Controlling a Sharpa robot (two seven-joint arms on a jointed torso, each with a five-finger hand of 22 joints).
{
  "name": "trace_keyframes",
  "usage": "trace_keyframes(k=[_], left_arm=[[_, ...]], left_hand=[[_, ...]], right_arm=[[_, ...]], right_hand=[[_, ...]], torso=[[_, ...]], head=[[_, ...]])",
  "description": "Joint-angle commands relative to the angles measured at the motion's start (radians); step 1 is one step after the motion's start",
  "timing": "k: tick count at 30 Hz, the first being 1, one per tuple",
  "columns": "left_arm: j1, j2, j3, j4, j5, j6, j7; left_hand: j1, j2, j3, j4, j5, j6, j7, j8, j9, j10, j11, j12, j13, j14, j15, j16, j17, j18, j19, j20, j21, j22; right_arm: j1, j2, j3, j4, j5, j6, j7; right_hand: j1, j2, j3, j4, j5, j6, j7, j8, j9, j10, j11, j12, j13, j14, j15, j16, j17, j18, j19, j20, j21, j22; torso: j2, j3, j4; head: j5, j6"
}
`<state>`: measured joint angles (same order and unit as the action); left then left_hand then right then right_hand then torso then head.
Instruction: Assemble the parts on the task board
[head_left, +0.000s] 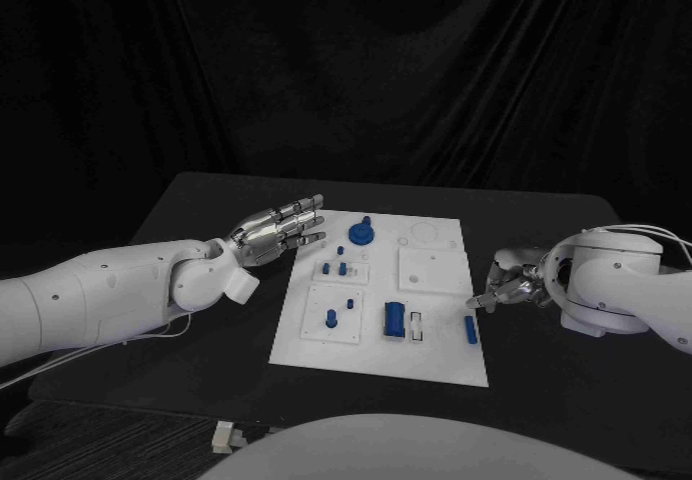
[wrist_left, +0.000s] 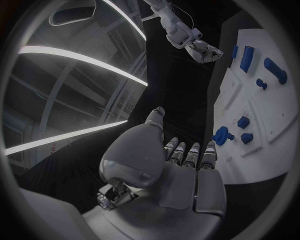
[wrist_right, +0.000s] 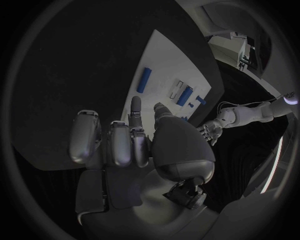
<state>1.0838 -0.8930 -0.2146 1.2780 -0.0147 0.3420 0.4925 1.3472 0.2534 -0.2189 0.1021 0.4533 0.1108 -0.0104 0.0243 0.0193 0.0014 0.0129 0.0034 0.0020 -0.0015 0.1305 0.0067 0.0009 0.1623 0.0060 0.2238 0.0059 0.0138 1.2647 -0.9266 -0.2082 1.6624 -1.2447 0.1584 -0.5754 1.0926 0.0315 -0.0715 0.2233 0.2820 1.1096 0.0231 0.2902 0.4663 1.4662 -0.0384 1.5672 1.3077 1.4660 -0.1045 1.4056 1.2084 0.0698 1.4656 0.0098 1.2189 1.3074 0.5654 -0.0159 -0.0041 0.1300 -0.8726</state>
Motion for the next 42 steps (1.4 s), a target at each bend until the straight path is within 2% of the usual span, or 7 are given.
trace_keyframes(k=[1,3,14,19,25,35,42], left_arm=[[-0.001,0.003,0.001,0.001,0.007,0.011,0.007],[-0.001,0.003,0.001,0.001,0.007,0.011,0.006],[-0.001,0.004,0.001,0.0,0.007,0.016,0.003],[-0.002,0.004,0.001,0.0,0.007,0.018,0.001],[-0.002,0.004,0.001,0.0,0.007,0.019,0.001],[-0.002,0.006,0.001,-0.003,0.007,0.023,-0.002],[-0.003,0.007,0.001,-0.003,0.007,0.027,-0.008]], left_hand=[[0.002,0.009,-0.001,-0.007,0.005,0.0,0.006,0.003,0.001,0.0,0.011,-0.001,-0.001,0.001,0.006,-0.007,-0.001,0.005,0.0,0.007,0.0,0.001],[0.002,0.009,-0.001,-0.007,0.005,0.0,0.005,0.003,0.001,0.001,0.013,-0.001,0.0,0.001,0.006,-0.007,-0.001,0.005,0.0,0.008,0.0,0.001],[0.003,0.009,-0.001,-0.008,0.005,0.0,0.005,0.003,0.002,0.001,0.016,0.0,0.0,0.001,0.006,-0.007,-0.001,0.005,0.0,0.008,0.0,0.001],[0.003,0.009,-0.001,-0.009,0.006,0.0,0.005,0.003,0.001,0.002,0.017,0.001,0.0,0.001,0.006,-0.007,-0.001,0.005,0.0,0.008,-0.001,0.0],[0.003,0.01,-0.001,-0.009,0.007,0.0,0.006,0.003,0.001,0.002,0.018,0.001,0.0,0.001,0.006,-0.007,-0.001,0.005,-0.001,0.008,-0.001,0.0],[0.003,0.01,0.0,-0.01,0.007,0.0,0.005,0.003,0.001,0.002,0.02,0.001,0.0,0.001,0.006,-0.007,-0.001,0.005,-0.001,0.008,-0.001,0.0],[0.003,0.01,0.0,-0.01,0.007,0.0,0.005,0.003,0.001,0.002,0.02,0.001,0.0,0.001,0.006,-0.007,-0.001,0.005,-0.001,0.008,-0.001,0.0]], right_arm=[[-0.012,0.002,0.0,-0.004,-0.071,0.044,-0.029],[-0.018,0.005,0.0,-0.007,-0.072,0.036,-0.029],[-0.044,0.02,0.0,-0.021,-0.055,-0.035,-0.024],[-0.055,0.027,0.0,-0.027,-0.04,-0.056,-0.022],[-0.067,0.036,0.0,-0.035,-0.021,-0.07,-0.021],[-0.086,0.054,0.0,-0.047,-0.01,-0.081,-0.023],[-0.103,0.074,0.0,-0.059,-0.009,-0.083,-0.025]], right_hand=[[0.01,-0.003,0.002,-0.006,0.005,0.008,0.0,0.007,0.001,0.105,-0.009,0.004,0.263,0.046,-0.004,0.001,-0.006,0.001,0.03,-0.007,0.006,0.171],[0.01,-0.002,0.003,-0.006,0.005,0.009,0.0,0.007,0.002,0.105,-0.009,0.004,0.263,0.046,-0.004,-0.001,-0.012,0.001,0.03,-0.007,0.007,0.171],[0.026,0.001,0.009,-0.019,0.012,0.013,-0.003,0.006,0.008,0.105,-0.012,0.004,0.263,0.045,-0.007,-0.003,-0.017,0.001,0.029,-0.011,0.007,0.171],[0.034,0.0,0.009,-0.031,0.01,0.031,-0.013,0.028,0.041,0.105,-0.02,0.004,0.263,0.045,-0.014,-0.004,-0.019,0.001,0.029,-0.016,0.007,0.17],[0.034,0.0,0.008,-0.033,0.007,0.025,-0.013,0.032,0.054,0.105,-0.022,0.004,0.263,0.045,-0.015,-0.005,-0.021,0.002,0.028,-0.018,0.005,0.169],[0.043,0.001,0.009,-0.047,0.012,-0.002,-0.016,0.06,0.109,0.105,-0.025,0.004,0.263,0.043,-0.018,-0.01,-0.032,0.003,0.025,-0.021,-0.004,0.167],[0.078,0.0,0.022,-0.079,0.03,-0.027,-0.018,0.075,0.147,0.105,-0.027,0.004,0.263,0.041,-0.019,-0.016,-0.044,0.005,0.022,-0.022,-0.012,0.164]], torso=[[0.003,0.0014,0.0009],[0.004,0.0025,0.0],[0.003,0.002,-0.0001],[0.003,0.0024,-0.0001],[0.002,0.0018,-0.0001],[0.002,0.0019,0.0004],[0.003,0.0018,-0.0006]], head=[[0.0,0.0],[0.002,0.0],[0.003,0.0],[0.005,0.0],[0.005,0.0],[0.004,0.0],[0.007,0.0]])
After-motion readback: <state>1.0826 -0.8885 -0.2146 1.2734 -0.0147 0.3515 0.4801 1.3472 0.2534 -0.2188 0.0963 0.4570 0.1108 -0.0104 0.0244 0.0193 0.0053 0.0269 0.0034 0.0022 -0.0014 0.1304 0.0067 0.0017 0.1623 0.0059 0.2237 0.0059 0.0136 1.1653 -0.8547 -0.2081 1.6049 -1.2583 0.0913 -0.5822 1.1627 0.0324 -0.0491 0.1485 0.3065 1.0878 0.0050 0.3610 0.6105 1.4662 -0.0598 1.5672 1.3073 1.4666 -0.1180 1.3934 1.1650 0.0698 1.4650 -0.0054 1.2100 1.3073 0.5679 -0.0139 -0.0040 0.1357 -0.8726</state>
